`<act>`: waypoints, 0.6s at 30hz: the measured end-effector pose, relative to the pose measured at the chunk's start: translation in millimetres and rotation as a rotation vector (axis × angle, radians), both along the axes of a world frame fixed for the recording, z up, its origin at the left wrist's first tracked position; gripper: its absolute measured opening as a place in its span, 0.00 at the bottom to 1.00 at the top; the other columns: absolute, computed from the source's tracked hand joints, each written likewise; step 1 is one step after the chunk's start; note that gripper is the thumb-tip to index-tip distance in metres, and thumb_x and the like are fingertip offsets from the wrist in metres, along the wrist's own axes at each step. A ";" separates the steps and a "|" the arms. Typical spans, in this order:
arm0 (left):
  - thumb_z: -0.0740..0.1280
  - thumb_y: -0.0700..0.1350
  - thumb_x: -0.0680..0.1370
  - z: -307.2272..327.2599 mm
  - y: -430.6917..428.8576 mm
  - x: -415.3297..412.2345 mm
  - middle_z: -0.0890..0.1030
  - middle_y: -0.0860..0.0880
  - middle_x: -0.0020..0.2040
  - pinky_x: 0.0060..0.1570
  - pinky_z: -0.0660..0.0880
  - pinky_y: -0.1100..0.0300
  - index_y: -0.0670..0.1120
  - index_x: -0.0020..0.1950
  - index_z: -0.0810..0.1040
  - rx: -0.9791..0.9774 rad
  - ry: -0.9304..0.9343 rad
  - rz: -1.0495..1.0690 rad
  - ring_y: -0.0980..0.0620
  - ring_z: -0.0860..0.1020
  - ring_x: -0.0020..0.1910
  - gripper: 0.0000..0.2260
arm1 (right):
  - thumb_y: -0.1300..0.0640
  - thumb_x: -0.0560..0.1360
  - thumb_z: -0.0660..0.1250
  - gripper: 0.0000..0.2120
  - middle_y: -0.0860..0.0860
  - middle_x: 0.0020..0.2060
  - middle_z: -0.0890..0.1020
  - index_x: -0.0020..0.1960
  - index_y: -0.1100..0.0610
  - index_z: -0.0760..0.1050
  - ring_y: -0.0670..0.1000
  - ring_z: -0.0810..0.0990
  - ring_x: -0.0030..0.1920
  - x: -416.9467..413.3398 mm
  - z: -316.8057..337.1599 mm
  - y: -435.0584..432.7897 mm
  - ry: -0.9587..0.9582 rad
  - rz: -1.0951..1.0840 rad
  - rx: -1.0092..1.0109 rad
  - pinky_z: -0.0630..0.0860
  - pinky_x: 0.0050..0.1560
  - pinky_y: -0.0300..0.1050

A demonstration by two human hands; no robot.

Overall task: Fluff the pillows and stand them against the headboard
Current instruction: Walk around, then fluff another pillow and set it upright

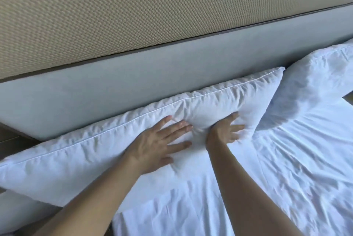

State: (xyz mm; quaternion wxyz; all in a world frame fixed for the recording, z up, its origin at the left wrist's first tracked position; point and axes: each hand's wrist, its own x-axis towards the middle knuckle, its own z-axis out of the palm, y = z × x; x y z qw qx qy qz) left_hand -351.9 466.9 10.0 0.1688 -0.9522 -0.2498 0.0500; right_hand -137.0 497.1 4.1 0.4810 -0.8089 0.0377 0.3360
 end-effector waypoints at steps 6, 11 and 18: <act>0.57 0.63 0.81 19.6 16.5 -31.0 0.54 0.46 0.84 0.77 0.58 0.41 0.58 0.82 0.58 0.122 -0.069 0.065 0.45 0.56 0.82 0.29 | 0.30 0.80 0.47 0.39 0.55 0.82 0.43 0.83 0.49 0.39 0.51 0.41 0.82 -22.2 38.0 46.8 -0.008 0.075 0.077 0.40 0.77 0.59; 0.55 0.57 0.81 26.2 -2.5 -17.6 0.59 0.40 0.82 0.76 0.57 0.36 0.49 0.81 0.64 0.186 -0.032 0.082 0.39 0.60 0.80 0.28 | 0.30 0.79 0.46 0.41 0.54 0.82 0.40 0.82 0.50 0.37 0.51 0.39 0.81 -39.7 49.5 52.5 -0.149 0.247 0.059 0.39 0.78 0.59; 0.72 0.56 0.74 -1.1 -47.7 77.5 0.80 0.46 0.62 0.73 0.65 0.38 0.52 0.61 0.68 -0.020 0.125 -0.406 0.43 0.74 0.67 0.21 | 0.26 0.77 0.46 0.46 0.55 0.81 0.35 0.82 0.52 0.35 0.53 0.34 0.81 -12.4 60.2 46.0 0.033 0.400 0.189 0.34 0.77 0.61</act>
